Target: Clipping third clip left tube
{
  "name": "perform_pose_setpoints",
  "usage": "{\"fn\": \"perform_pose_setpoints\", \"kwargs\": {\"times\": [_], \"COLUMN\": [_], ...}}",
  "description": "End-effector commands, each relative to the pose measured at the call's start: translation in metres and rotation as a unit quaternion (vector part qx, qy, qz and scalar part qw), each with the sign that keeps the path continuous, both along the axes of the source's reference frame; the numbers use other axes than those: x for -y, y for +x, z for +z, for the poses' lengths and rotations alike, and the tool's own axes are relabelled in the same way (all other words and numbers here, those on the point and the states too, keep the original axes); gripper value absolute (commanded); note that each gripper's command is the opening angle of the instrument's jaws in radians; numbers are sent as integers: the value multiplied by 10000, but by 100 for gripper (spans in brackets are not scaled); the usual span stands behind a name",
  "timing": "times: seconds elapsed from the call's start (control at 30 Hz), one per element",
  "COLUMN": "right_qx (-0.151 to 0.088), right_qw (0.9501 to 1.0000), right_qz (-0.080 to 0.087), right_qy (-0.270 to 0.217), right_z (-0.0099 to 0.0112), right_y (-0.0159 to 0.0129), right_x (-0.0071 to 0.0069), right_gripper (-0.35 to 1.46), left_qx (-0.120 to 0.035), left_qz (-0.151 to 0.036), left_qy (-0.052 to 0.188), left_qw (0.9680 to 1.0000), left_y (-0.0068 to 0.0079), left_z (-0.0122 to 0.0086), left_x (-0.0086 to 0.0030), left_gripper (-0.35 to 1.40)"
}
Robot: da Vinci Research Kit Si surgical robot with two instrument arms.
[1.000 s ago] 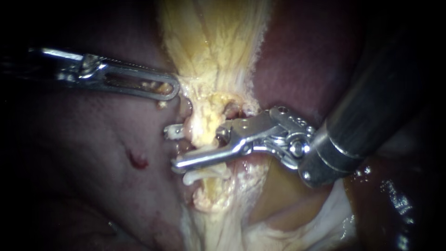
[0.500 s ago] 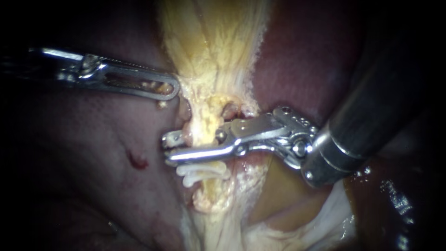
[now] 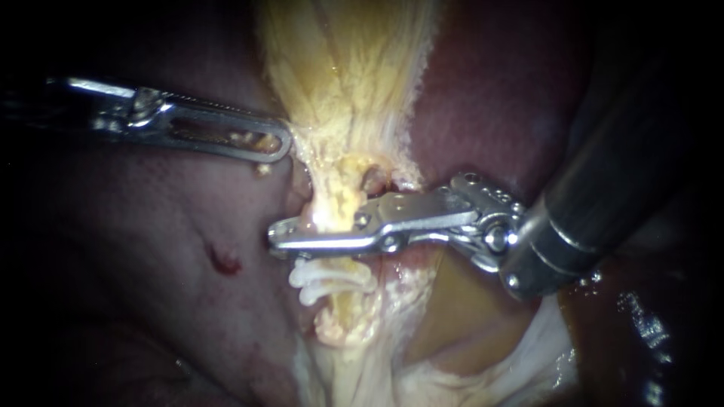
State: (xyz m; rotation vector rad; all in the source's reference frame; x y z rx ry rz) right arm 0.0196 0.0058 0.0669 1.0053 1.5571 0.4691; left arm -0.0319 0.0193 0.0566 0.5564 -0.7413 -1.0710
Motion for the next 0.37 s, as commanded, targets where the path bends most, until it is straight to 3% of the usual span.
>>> {"fn": "perform_pose_setpoints", "kwargs": {"times": [0.03,0.37], "right_qx": [3,32], "right_qw": [10000,10000], "right_qz": [1,-23], "right_qy": [-4,-42], "right_z": [0,1], "right_y": [0,-1], "right_x": [0,-1], "right_gripper": [-35,-35], "left_qx": [0,0], "left_qz": [1,0], "left_qy": [0,0], "left_qw": [10000,10000], "left_y": [0,0], "left_z": [0,0], "left_x": [0,0], "left_gripper": [-35,-35]}}
